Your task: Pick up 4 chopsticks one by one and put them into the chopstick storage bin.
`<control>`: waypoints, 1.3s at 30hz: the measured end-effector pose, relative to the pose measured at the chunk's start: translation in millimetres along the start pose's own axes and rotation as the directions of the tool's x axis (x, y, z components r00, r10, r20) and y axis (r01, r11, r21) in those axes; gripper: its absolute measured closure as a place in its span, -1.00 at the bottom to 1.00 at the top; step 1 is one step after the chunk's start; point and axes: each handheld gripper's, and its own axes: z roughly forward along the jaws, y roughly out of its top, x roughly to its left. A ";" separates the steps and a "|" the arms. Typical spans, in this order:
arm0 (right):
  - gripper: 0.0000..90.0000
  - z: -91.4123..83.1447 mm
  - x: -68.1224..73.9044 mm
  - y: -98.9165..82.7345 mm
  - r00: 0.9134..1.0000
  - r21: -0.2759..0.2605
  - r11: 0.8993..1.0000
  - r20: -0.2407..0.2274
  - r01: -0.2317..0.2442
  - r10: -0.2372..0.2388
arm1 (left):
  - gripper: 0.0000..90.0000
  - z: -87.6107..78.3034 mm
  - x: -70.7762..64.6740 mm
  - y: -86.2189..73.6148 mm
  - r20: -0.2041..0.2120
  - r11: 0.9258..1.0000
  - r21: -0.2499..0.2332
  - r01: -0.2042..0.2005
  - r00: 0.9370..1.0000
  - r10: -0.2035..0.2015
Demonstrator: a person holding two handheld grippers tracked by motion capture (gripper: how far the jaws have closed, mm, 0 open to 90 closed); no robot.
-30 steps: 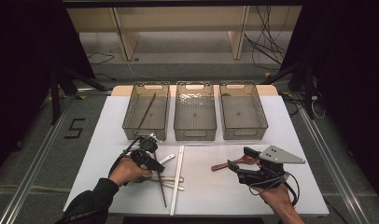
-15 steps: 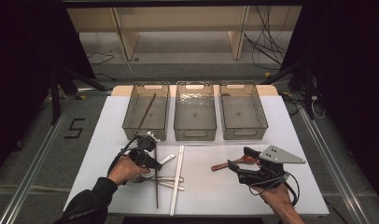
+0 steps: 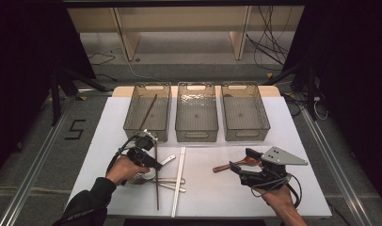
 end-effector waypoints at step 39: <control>-0.45 0.1 -0.3 0.2 1.000 0.000 1.000 0.001 -0.001 0.001 | 0.87 -5.3 -0.1 2.1 -0.051 0.999 -0.024 -0.028 0.998 0.027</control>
